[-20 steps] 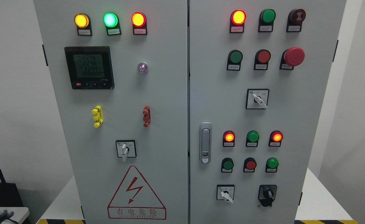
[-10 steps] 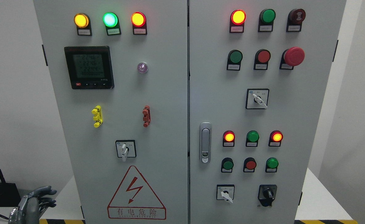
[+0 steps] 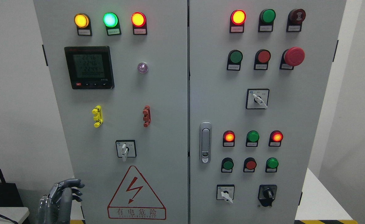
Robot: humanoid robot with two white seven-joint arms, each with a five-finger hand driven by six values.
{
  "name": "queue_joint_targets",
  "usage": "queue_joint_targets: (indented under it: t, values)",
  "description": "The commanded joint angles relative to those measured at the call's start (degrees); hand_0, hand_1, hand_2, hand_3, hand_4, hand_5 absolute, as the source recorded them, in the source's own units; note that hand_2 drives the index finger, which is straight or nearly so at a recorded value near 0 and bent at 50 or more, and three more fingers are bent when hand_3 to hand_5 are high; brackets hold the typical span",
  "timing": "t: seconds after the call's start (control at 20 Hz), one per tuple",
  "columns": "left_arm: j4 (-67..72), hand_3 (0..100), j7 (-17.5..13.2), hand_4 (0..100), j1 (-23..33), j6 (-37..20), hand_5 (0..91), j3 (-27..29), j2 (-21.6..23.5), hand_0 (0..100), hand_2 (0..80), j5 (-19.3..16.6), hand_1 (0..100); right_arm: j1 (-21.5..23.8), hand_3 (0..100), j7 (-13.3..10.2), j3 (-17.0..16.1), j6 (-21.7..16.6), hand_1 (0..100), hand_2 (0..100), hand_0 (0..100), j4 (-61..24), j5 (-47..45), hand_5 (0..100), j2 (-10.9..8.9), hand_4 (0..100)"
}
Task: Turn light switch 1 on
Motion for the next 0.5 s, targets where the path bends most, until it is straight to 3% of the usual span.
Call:
queue_joint_targets:
  t: [0.0, 0.2, 0.3, 0.45]
  values:
    - [-1.3, 59, 2.4, 67, -4.4, 3.8, 62.6, -9.4, -3.3, 15, 44.9, -3.6, 26, 0.0, 0, 0.0, 0.0, 0.0, 39, 0, 12, 0.0, -1.0, 0, 0.00, 0]
    - [-1.2, 59, 3.0, 67, -5.4, 5.0, 63.3, -11.2, -4.6, 14, 45.7, -7.5, 26, 0.0, 0, 0.0, 0.0, 0.0, 39, 0, 12, 0.0, -1.0, 0, 0.00, 0]
    - [-1.2, 59, 5.4, 67, -5.4, 5.9, 63.5, -12.3, -4.7, 14, 46.2, -10.6, 27, 0.1, 0, 0.0, 0.0, 0.0, 39, 0, 12, 0.0, -1.0, 0, 0.00, 0]
    - [-1.2, 60, 7.8, 68, -5.4, 8.0, 64.1, -12.9, -4.7, 14, 47.5, -11.2, 27, 0.0, 0, 0.0, 0.0, 0.0, 39, 0, 12, 0.0, -1.1, 0, 0.00, 0]
